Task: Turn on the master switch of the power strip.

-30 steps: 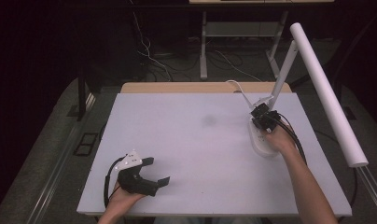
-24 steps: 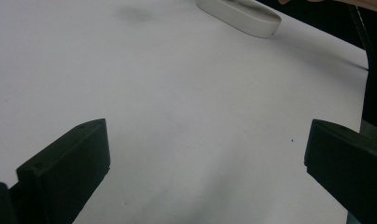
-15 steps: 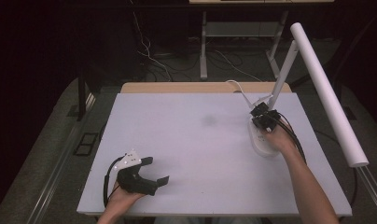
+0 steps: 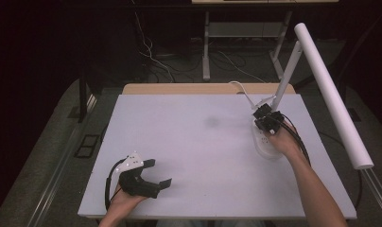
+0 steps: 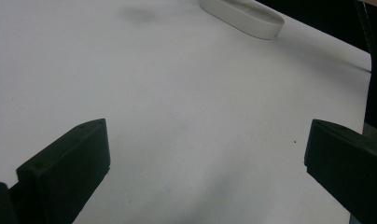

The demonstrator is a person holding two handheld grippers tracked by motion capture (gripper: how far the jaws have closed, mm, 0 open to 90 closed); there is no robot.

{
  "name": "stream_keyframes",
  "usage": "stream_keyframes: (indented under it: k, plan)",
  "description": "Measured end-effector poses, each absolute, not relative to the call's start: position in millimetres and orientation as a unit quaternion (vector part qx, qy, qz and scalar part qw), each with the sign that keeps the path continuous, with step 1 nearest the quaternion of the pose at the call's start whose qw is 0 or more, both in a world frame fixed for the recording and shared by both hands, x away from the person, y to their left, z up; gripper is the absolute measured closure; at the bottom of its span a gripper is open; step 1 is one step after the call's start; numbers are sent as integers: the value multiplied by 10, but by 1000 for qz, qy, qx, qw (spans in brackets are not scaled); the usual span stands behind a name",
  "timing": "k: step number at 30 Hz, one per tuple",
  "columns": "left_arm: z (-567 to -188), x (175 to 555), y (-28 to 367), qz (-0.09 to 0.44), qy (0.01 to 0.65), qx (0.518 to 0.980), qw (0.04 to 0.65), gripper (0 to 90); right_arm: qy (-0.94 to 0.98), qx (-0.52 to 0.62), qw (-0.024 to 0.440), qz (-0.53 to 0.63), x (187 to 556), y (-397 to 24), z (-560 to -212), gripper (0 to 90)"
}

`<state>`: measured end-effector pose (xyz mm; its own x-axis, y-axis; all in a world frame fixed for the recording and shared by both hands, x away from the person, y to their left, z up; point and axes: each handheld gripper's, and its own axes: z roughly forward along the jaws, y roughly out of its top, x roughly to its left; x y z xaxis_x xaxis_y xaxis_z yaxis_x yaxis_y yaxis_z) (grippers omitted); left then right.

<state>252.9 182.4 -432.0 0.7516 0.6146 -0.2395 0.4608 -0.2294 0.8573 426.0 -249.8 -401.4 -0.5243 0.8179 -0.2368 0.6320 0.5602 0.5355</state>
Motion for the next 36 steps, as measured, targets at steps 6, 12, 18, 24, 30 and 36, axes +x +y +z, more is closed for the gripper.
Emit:
stream_keyframes:
  k: [6, 12, 18, 24, 30, 36]
  plan:
    - [-4317, 2527, 1824, 74, 344, 780, 517, 0, 853, 421, 234, 199, 4180, -2463, -3929, 894]
    - [-4317, 2523, 1818, 74, 343, 780, 517, 0, 854, 416, 232, 212, 4093, -2457, -3829, 894]
    - [-4314, 2524, 1820, 74, 343, 780, 518, 0, 854, 405, 233, 228, 3978, -2415, -3733, 893]
    - [-4312, 2522, 1815, 74, 342, 779, 520, 0, 853, 397, 229, 252, 3839, -2360, -3646, 870]
    - [-4310, 2520, 1816, 74, 342, 779, 520, 0, 848, 395, 218, 279, 3707, -2355, -3578, 724]
    - [-4310, 2520, 1813, 74, 342, 779, 520, 0, 835, 402, 205, 314, 3586, -2393, -3556, 497]
